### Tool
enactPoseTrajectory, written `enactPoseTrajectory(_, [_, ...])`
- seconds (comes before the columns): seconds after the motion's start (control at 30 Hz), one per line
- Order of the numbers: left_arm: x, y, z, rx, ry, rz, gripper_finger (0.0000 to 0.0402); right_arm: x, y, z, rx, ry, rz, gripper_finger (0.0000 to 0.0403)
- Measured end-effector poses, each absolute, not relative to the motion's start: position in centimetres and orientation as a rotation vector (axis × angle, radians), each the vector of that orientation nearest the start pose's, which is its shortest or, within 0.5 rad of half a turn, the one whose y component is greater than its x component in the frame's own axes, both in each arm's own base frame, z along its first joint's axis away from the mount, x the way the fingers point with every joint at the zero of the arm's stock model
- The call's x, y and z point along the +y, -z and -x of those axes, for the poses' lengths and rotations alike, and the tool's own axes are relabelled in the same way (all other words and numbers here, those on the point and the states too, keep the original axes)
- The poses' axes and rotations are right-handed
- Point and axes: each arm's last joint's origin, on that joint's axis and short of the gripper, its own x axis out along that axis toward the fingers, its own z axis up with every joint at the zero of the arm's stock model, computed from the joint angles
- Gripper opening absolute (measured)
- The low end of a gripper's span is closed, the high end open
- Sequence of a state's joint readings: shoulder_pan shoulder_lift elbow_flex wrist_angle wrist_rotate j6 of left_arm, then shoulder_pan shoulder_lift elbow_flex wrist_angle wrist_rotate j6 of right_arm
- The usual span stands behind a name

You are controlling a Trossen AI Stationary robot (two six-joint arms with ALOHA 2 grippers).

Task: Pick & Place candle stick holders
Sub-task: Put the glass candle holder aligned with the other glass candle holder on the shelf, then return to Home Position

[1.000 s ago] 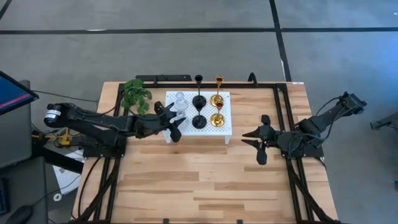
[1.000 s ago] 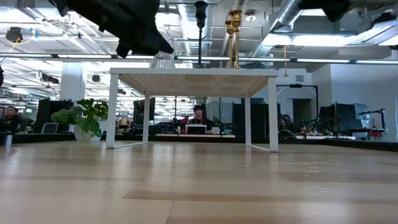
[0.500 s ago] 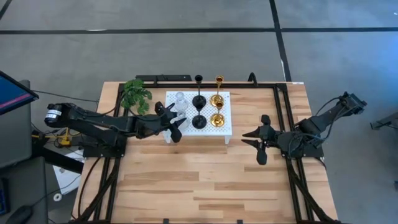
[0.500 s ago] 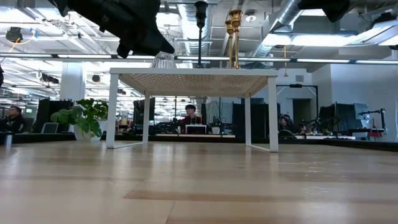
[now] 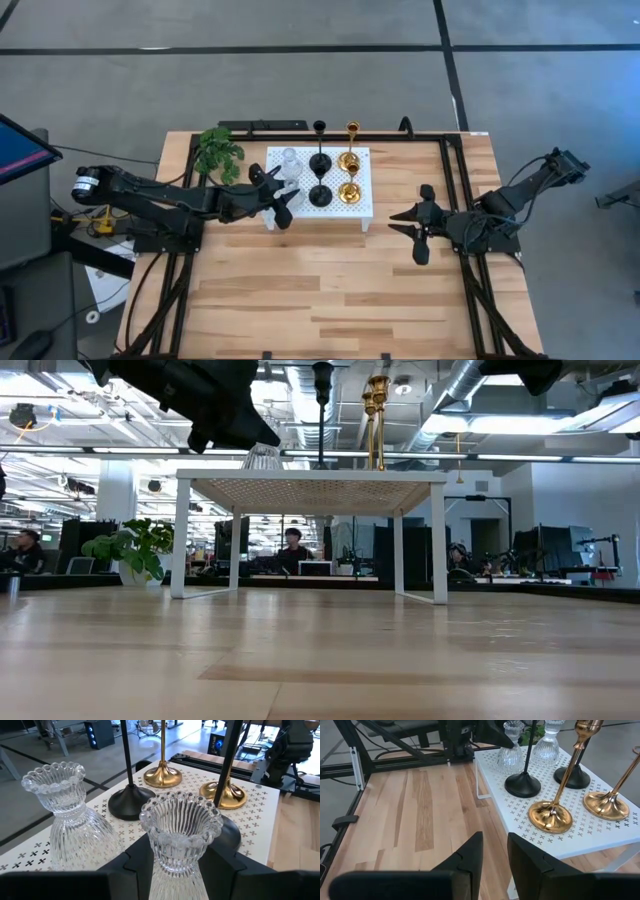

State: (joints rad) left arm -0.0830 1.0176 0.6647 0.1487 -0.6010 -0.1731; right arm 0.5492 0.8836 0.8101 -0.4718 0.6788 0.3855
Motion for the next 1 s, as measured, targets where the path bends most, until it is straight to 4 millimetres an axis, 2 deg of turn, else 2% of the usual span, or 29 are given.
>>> enactPoseTrajectory(0.23, [-0.20, -28.06, -22.23, 0.156, -0.532, 0.091, 0.0155, 7.77, -30.26, -16.17, 0.412, 0.208, -0.064, 0.0082])
enactPoseTrajectory(1.0, [-0.13, -28.04, -22.10, 0.175, -0.553, 0.023, 0.0299, 7.77, -30.26, -16.17, 0.412, 0.207, -0.064, 0.0082])
